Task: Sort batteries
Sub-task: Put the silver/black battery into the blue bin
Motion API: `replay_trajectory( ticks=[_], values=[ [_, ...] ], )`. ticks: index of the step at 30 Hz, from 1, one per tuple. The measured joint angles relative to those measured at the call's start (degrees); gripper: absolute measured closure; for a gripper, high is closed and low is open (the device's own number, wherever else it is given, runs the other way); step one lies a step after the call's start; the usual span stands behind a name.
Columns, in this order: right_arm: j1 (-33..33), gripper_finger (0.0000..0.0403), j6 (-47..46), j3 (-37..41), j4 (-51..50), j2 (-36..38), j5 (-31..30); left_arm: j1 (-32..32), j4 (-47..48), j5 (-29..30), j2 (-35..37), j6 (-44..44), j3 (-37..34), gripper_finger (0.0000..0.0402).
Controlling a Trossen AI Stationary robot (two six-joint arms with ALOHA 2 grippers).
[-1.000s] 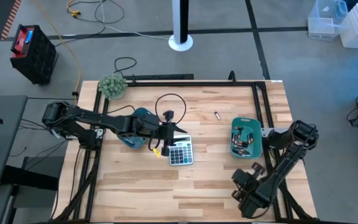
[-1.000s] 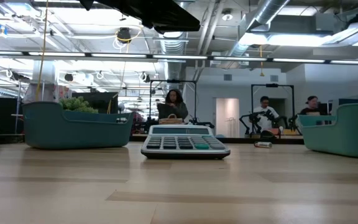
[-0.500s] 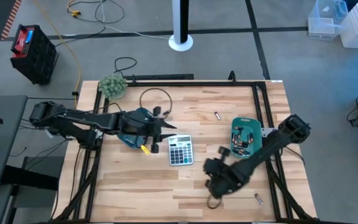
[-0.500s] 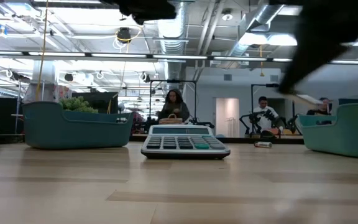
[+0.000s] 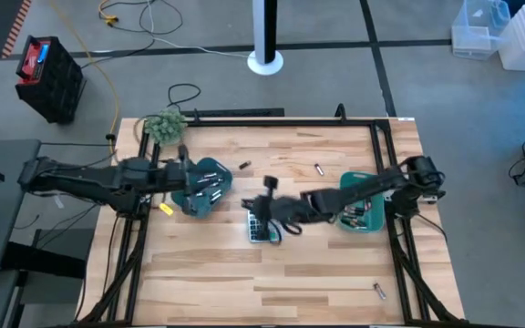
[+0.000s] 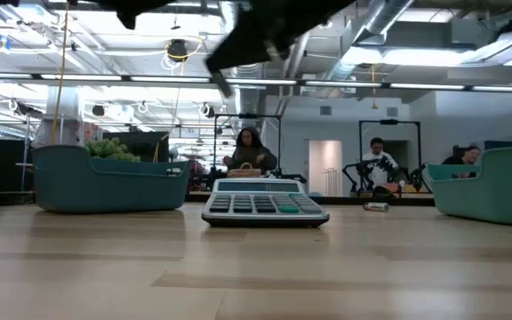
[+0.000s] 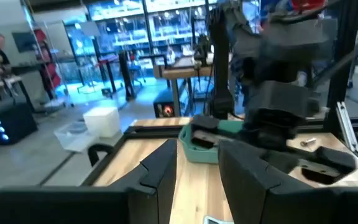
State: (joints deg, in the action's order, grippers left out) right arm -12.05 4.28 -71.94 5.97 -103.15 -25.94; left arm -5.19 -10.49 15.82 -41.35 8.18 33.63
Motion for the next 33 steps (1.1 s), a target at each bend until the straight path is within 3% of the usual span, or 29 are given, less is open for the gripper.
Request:
replay_trajectory(
  ticks=[7,14,17,22,27,33],
  values=[
    [7.5,0.0383,-0.1,0.0,19.4,-4.7,14.2,0.0,0.4,0.1,9.5,2.3,-4.8,0.0290],
    [12.2,0.0383,-5.8,-2.5,44.1,-17.7,20.6,0.0,0.8,0.1,13.8,2.9,-7.6,0.0290],
    [14.0,0.0382,-8.2,-7.4,43.2,-22.4,22.0,0.0,1.7,0.1,13.8,3.2,-7.8,0.0290],
    [15.7,0.0354,-8.8,-16.4,33.2,-27.5,22.7,0.0,3.0,1.1,13.2,4.9,-7.9,0.0290],
    [16.4,0.0291,-8.6,-21.2,24.4,-28.4,22.8,0.0,3.3,2.6,13.2,5.2,-7.9,0.0290],
    [17.2,0.0207,-5.1,-21.3,17.9,-25.5,22.6,0.0,3.3,2.7,13.2,5.7,-7.9,0.0290]
  ],
)
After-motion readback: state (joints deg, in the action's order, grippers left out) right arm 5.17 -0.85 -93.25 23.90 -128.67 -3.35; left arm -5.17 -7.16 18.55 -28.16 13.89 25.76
